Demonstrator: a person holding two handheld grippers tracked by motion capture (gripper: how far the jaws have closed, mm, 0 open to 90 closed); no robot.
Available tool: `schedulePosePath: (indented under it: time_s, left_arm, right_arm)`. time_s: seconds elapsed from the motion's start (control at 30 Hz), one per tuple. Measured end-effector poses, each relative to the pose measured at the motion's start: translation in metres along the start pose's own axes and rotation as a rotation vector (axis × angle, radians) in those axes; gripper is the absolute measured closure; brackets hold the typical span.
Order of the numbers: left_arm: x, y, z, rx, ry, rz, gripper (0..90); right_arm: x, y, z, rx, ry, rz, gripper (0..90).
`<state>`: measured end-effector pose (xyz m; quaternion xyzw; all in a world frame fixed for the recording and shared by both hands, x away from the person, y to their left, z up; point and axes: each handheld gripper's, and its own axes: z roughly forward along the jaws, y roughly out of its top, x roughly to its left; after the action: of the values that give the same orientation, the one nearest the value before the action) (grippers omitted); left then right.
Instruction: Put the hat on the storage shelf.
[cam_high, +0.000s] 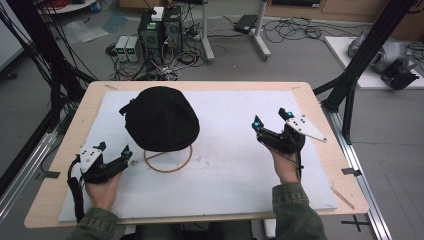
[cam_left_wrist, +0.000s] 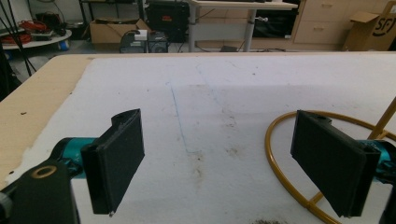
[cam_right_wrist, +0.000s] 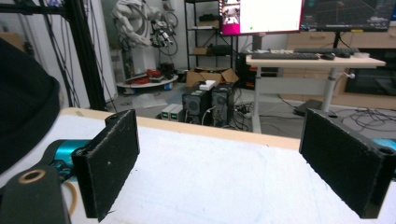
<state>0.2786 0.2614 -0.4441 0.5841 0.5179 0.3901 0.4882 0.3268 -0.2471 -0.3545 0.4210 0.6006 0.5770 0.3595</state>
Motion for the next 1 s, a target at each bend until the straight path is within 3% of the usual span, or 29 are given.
schedulePosePath:
  time_s: [0.5,0.67,1.0]
  left_arm:
    - [0.000,0.000,0.003,0.000,0.004,-0.004,17.5]
    - [-0.001,0.001,0.004,-0.004,0.004,-0.003,17.5]
    - [-0.001,0.001,0.003,-0.013,0.010,0.000,17.4]
  right_arm:
    - [-0.023,-0.034,-0.021,0.012,-0.069,0.044,11.2]
    - [-0.027,-0.043,-0.025,0.007,-0.102,0.006,11.2]
    - [-0.032,-0.060,-0.032,0.010,-0.183,0.006,11.3]
